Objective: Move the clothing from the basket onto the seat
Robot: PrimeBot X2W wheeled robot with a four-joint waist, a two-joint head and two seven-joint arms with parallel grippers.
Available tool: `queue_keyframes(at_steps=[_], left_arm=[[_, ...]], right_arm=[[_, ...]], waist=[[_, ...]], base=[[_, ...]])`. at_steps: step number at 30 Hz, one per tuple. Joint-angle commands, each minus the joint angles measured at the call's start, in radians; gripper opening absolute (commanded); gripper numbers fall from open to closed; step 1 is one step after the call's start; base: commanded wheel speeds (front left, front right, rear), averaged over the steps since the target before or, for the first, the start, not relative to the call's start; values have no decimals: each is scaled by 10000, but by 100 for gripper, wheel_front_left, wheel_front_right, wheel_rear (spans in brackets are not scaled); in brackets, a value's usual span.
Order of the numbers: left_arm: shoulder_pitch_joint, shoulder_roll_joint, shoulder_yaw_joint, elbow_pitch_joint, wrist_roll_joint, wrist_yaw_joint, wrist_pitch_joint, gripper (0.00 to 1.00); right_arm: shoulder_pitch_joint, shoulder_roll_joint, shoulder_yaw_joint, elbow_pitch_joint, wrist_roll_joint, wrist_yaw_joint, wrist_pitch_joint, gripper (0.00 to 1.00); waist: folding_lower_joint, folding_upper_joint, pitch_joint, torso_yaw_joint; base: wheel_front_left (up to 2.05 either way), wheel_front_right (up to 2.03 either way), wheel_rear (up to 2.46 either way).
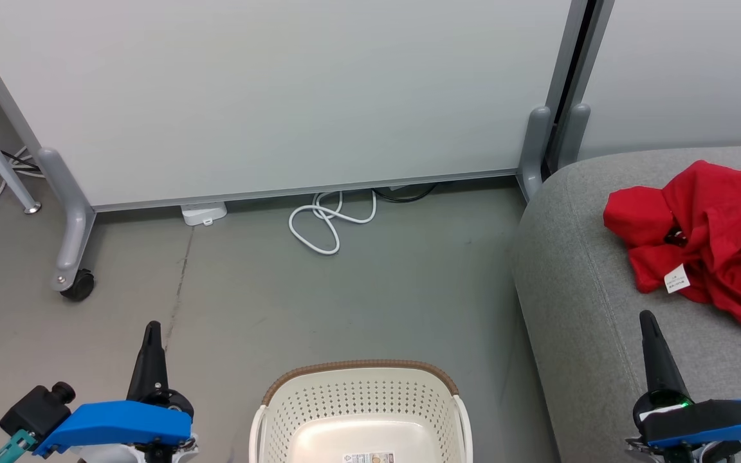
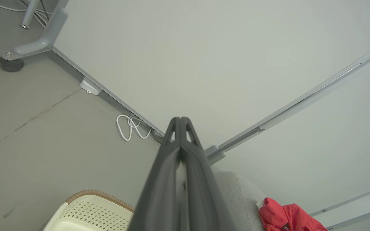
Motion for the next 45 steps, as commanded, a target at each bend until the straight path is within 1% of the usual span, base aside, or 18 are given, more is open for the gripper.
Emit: queue_keyframes(at_steps=[1,22,45], left_arm=[[-305,25,96,-139,-305,-68,80,0],[-460,-19,402,-136,-2670,-138,682,0],[-568,-64,655,-131,-4722,-200,1191,0]], right_arm=[[-239,-83,-37,-65,331,3,72,0],[-520,-90,-144,204,2629,3,679,0],[-729,-87,-241,451,4617,5,1212,0]], waist=[[0,0,1,-8],[0,0,18,-136],[0,0,36,-270]], base=[[0,0,0],[0,0,0],[0,0,0]])
